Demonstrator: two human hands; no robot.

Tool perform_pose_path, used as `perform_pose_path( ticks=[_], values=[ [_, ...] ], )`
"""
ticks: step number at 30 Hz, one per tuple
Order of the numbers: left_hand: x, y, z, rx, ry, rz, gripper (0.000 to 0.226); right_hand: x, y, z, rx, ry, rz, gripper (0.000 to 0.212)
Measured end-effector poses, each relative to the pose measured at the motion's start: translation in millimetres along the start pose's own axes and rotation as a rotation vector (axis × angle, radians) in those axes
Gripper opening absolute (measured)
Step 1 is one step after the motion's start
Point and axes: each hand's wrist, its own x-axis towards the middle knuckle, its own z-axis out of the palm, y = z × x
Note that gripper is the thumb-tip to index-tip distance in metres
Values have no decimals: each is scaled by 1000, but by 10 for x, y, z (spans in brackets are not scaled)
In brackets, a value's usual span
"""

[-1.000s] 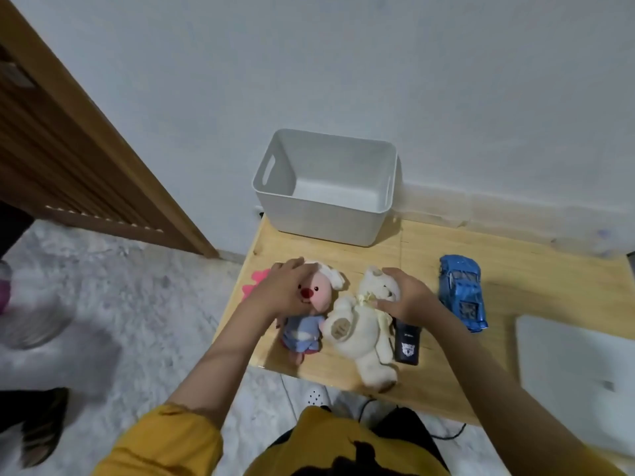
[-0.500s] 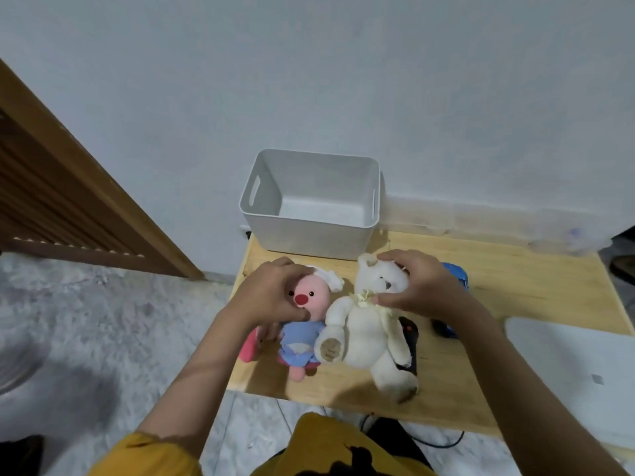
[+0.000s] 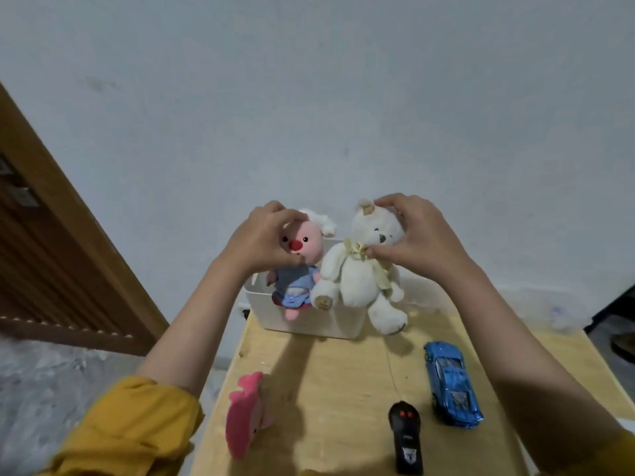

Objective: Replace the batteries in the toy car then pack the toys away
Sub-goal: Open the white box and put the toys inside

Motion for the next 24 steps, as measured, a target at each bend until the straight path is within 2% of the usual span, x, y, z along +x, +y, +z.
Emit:
perform_pose_path(
  ticks=[4, 7, 11, 17, 24],
  values=[
    [284, -188, 70, 26, 37, 17, 65, 238, 1, 130, -1, 113, -45, 66],
    [396, -354, 226, 6, 20, 7, 64, 402, 95, 313, 28, 112, -26, 66],
    [469, -605, 533, -6, -73, -12, 65, 597, 254, 574, -15, -21, -26, 66],
    [499, -807, 1043, 35, -298, -21, 64, 775, 436, 978, -121, -258, -29, 65],
    [571, -901, 1547, 73, -529, 0, 64, 780, 633, 1458, -289, -379, -16, 54]
  ],
)
